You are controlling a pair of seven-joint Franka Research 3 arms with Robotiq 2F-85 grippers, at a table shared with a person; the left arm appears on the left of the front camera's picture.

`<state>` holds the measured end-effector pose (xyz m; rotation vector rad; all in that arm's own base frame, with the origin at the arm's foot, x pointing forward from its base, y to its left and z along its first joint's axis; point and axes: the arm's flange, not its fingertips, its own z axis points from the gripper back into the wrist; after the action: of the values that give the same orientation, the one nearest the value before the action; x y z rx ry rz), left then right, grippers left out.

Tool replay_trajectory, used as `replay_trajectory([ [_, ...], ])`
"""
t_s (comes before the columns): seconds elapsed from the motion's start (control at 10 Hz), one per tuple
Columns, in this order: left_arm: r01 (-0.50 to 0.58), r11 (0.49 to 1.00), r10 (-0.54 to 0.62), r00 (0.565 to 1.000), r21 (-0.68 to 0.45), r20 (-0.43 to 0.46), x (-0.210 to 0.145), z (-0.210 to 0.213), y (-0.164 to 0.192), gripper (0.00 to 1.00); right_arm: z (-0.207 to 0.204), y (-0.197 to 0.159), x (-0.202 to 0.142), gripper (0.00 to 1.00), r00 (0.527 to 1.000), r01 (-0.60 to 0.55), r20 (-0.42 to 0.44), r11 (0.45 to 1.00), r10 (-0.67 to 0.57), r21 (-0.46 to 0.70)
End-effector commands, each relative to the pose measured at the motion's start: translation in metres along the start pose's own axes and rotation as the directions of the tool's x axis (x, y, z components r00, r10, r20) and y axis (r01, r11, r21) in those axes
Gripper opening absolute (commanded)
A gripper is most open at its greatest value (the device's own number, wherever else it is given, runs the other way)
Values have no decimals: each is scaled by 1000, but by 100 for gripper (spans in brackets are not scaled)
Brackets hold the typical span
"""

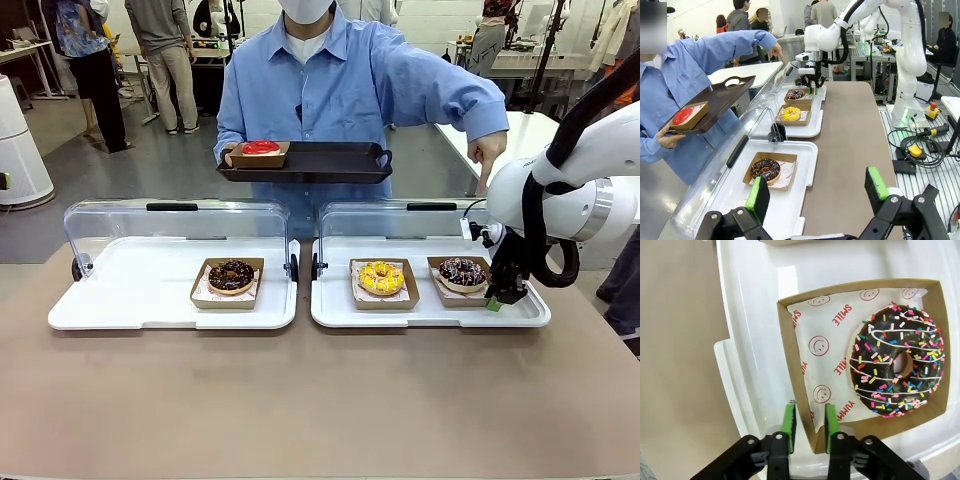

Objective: Provide the desired donut to the person.
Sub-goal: Pick up and lift the Paper togo box containing the Donut pointed at by the person.

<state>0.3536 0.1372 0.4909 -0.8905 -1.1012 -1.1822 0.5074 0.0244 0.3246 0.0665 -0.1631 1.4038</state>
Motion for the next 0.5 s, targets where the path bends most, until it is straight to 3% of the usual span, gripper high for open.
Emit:
replay_trajectory([
  [0.0,0,1000,0,1000,15,0,0,0,0,100,-3,-4,-2,0,1000,-8,26,1000,9,-10],
  [0.4,0,1000,0,1000,15,0,0,0,0,100,1,0,0,0,999,-37,28,999,38,-14],
])
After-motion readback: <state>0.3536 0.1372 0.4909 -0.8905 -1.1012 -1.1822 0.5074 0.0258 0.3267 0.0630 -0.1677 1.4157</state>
